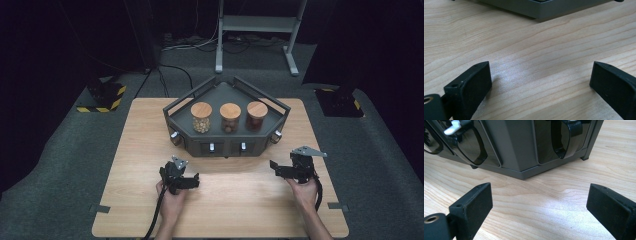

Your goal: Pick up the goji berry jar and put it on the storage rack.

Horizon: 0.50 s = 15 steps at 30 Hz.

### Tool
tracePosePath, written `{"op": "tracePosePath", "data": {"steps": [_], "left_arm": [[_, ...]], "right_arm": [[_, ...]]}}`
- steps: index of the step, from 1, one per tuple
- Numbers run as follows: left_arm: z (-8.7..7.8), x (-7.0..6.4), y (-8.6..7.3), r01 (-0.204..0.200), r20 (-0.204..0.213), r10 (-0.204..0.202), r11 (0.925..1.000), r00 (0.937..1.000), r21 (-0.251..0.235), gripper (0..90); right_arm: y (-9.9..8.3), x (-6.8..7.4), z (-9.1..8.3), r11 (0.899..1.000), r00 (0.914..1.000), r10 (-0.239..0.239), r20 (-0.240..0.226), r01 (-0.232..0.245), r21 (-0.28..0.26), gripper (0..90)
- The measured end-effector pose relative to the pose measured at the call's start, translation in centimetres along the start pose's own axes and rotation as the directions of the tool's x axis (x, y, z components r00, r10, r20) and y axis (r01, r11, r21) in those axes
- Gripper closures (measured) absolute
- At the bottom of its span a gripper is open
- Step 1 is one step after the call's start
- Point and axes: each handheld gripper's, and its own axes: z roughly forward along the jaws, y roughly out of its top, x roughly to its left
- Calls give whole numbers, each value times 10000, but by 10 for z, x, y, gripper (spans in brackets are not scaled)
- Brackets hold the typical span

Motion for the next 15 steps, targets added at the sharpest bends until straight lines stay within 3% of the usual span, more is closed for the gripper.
{"op": "tracePosePath", "data": {"steps": [15], "left_arm": [[0,0,0,2,-7,-2,10000,10000,-6,39]], "right_arm": [[0,9,12,9972,9982,-397,447,368,643,66]]}}
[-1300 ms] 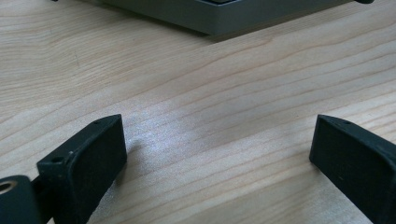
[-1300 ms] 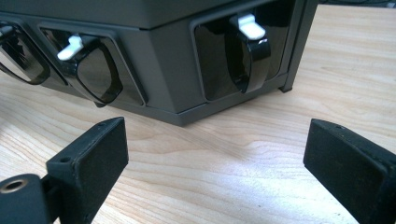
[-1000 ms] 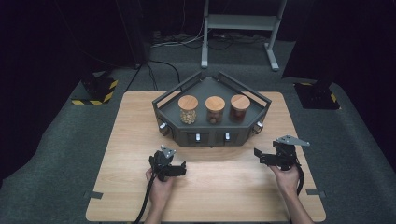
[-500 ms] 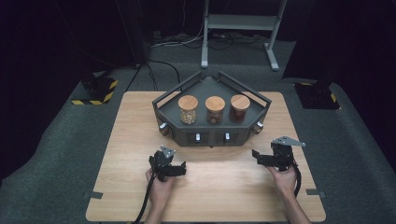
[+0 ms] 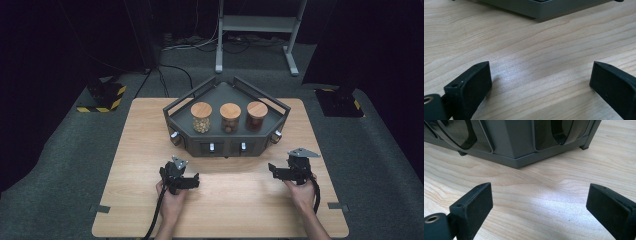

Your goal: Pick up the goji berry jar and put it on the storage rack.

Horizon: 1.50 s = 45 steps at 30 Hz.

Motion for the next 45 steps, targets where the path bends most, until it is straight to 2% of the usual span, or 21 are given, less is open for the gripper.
{"op": "tracePosePath", "data": {"steps": [5,9,15,32,45], "left_arm": [[0,0,0,3,0,-3,10000,10000,-3,39],[0,0,0,3,1,-3,10000,10000,-1,39],[0,0,0,3,0,-3,10000,10000,-2,39],[0,0,0,3,1,-3,10000,10000,-2,39],[0,0,0,5,-3,-5,10000,10000,-4,39]], "right_arm": [[0,3,3,9998,9998,-158,115,156,160,66],[2,11,6,9978,9976,-565,391,550,379,66],[1,14,11,9962,9966,-702,439,678,539,66],[-5,17,21,9942,9964,-640,555,589,897,66],[-8,24,23,9941,9969,-702,341,671,853,64]]}}
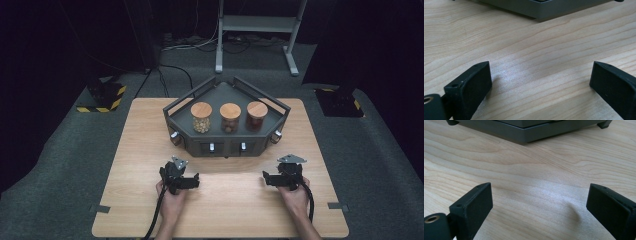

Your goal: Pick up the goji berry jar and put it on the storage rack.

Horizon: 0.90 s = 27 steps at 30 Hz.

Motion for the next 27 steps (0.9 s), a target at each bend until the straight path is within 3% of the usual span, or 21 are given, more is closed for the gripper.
{"op": "tracePosePath", "data": {"steps": [8,10,27], "left_arm": [[0,0,0,1,-1,-1,10000,10000,1,39],[0,0,0,3,-4,-3,10000,10000,-2,40],[0,-1,-1,10,-39,-10,10000,10000,-20,41]], "right_arm": [[-4,6,8,9999,10000,-9,-71,10,101,59],[-7,3,8,9998,9997,186,-149,-186,19,55],[-10,0,8,9999,9997,28,-257,-31,-95,48]]}}
